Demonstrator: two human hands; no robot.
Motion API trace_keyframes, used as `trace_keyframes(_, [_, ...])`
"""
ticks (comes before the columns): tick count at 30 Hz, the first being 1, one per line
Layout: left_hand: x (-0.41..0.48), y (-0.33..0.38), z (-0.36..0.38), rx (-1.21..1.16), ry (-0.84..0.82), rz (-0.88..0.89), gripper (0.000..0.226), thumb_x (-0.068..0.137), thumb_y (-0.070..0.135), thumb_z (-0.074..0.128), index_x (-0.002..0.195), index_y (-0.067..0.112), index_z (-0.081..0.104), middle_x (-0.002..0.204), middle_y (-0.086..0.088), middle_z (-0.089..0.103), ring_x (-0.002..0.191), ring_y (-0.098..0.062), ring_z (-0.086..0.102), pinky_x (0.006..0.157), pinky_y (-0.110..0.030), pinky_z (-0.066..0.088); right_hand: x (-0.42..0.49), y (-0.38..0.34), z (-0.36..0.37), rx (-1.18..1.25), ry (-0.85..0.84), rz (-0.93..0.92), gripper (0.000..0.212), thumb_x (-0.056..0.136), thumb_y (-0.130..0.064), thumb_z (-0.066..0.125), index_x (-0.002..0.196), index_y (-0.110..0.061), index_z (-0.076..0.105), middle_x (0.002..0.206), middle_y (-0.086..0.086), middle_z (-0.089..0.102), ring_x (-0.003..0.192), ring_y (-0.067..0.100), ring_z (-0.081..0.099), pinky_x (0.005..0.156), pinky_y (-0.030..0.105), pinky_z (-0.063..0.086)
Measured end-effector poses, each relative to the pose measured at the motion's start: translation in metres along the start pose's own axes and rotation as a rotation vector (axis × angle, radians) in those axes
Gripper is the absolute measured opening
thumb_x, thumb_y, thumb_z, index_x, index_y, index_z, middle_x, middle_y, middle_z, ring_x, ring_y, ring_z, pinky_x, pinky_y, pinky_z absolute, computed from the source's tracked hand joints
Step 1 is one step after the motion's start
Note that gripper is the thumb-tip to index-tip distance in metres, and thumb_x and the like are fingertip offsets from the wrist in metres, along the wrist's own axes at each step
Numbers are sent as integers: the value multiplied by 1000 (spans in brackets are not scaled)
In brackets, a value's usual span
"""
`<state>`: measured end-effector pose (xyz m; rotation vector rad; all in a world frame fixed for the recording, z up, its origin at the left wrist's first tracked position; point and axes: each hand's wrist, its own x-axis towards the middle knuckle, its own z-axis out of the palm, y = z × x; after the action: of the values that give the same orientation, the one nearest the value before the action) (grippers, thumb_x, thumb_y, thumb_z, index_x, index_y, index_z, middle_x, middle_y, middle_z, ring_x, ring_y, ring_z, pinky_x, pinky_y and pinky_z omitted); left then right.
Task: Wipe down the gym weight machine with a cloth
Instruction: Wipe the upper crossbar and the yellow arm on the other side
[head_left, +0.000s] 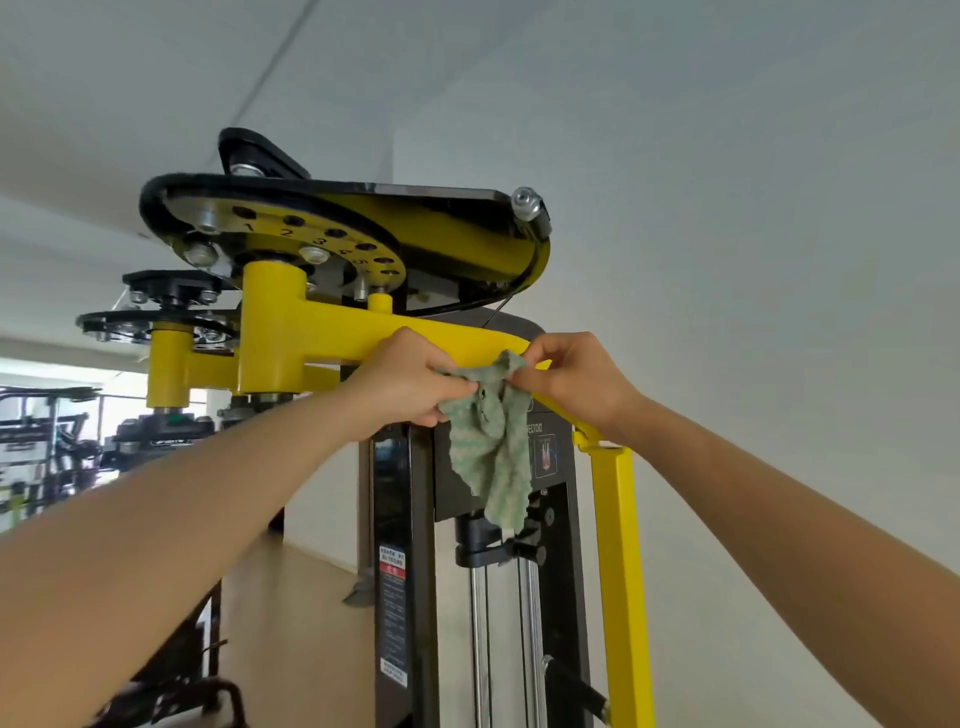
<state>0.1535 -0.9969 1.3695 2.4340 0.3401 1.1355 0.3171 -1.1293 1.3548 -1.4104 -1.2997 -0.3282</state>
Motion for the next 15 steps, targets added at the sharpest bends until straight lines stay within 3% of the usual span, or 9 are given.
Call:
trace_keyframes(3, [6, 1, -15, -164, -100, -109, 26, 88, 28, 78, 105, 9, 76, 93, -11, 77, 72, -17, 73, 56, -21, 56, -4, 7, -14, 129, -94, 148, 22, 86, -12, 78, 83, -9, 57, 54, -3, 57, 42, 10, 49, 41, 20, 39])
trace_keyframes(6, [13, 1, -17, -166, -77, -116, 25, 91, 22, 75, 111, 8, 75, 102, -14, 75, 76, -22, 71, 60, -24, 59, -5, 11, -15, 283, -53, 221, 18, 85, -1, 76, 87, -6, 59, 66, 13, 63, 51, 18, 64, 52, 25, 57])
trace_keyframes(9, [18, 2, -13, -88, 75, 59, 11, 91, 8, 73, 99, 14, 72, 95, -14, 75, 78, -24, 74, 66, -34, 64, 1, 14, -6, 349, 138, 214, 17, 84, 6, 74, 82, -3, 60, 68, 13, 61, 51, 18, 65, 54, 27, 59])
trace_keyframes(12, [27, -4, -17, 38, 256, 325, 32, 90, 1, 67, 84, 29, 52, 89, -3, 71, 73, -22, 73, 60, -40, 63, 12, 12, 1, 352, 323, 241, 13, 85, 3, 73, 84, -2, 61, 65, 12, 60, 40, 16, 58, 42, 25, 50])
trace_keyframes(15, [32, -8, -24, 409, 281, 559, 35, 90, -7, 59, 86, 28, 63, 79, 10, 63, 72, -14, 65, 66, -33, 55, 24, 6, 5, 437, 337, 278, 12, 88, 4, 67, 83, -5, 61, 64, 12, 67, 49, 20, 66, 45, 25, 52])
